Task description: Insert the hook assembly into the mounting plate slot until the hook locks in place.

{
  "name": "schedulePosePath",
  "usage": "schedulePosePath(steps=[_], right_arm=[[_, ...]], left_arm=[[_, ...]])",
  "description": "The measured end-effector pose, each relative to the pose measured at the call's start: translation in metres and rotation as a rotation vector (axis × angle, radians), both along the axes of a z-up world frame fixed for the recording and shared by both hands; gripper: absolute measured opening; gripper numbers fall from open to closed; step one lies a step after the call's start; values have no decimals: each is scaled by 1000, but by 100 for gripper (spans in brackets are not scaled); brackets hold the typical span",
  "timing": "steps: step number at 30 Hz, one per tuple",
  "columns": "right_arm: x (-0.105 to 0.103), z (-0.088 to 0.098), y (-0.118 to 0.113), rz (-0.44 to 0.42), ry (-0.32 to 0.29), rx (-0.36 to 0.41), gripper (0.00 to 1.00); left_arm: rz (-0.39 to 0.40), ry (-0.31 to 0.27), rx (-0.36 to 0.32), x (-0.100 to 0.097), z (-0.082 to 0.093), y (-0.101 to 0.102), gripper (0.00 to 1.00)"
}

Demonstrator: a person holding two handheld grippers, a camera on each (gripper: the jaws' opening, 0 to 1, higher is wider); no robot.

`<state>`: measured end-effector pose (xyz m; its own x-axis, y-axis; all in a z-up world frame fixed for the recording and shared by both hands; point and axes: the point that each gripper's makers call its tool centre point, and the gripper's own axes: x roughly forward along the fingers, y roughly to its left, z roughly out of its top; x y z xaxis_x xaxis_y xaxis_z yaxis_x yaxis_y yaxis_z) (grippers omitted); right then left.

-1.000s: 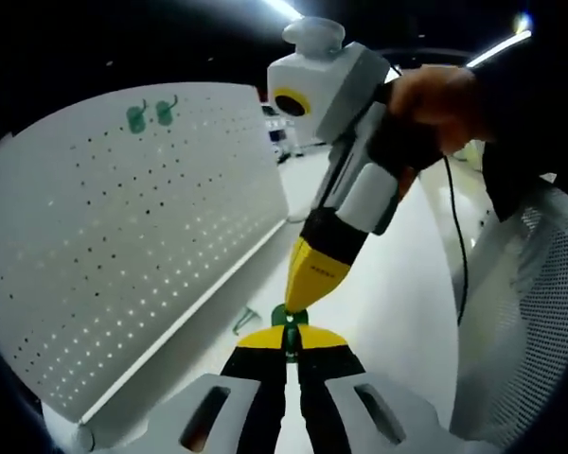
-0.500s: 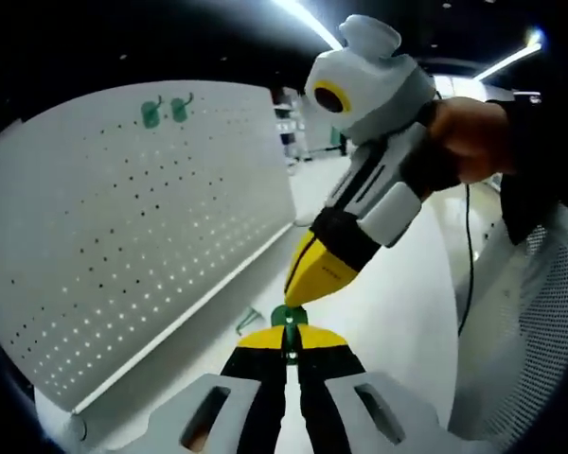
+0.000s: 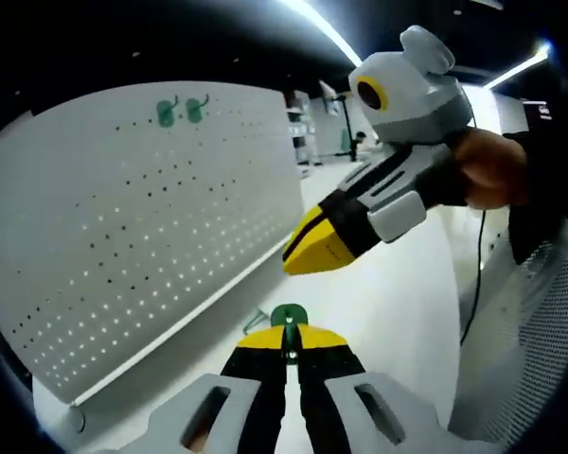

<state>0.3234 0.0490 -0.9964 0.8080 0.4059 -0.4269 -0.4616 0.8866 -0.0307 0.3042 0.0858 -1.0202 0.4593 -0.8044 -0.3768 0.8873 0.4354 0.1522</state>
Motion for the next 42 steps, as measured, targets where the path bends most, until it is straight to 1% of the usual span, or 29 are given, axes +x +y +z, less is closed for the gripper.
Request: schedulePosePath(steps=[3,5,7,16,23,26,33,42], right_arm=[[3,5,-4,-19,-36,-4,8],[4,7,-7,-29,-52,-7,8],[4,9,-9,-36,-67,-1,8],[4,7,-9,-32,-76,-9,11],[4,9,-8,-30,-87,-10,14],[4,12,-8,-33,-96,-12,15],[4,15,-11,-43,-110,-5,17],[5,22,-20,-71,-140,6,18]], left_arm=[[18,9,-21,2,5,2,2],[31,2,-34,4,10,3,2],[41,-5,-33,6,11,4,2],[92,11,-62,13,18,8,2],[152,26,-102,26,28,20,2],[186,31,-134,35,37,25,2],[234,2,-167,50,58,29,2],[279,-28,-202,62,77,27,2]])
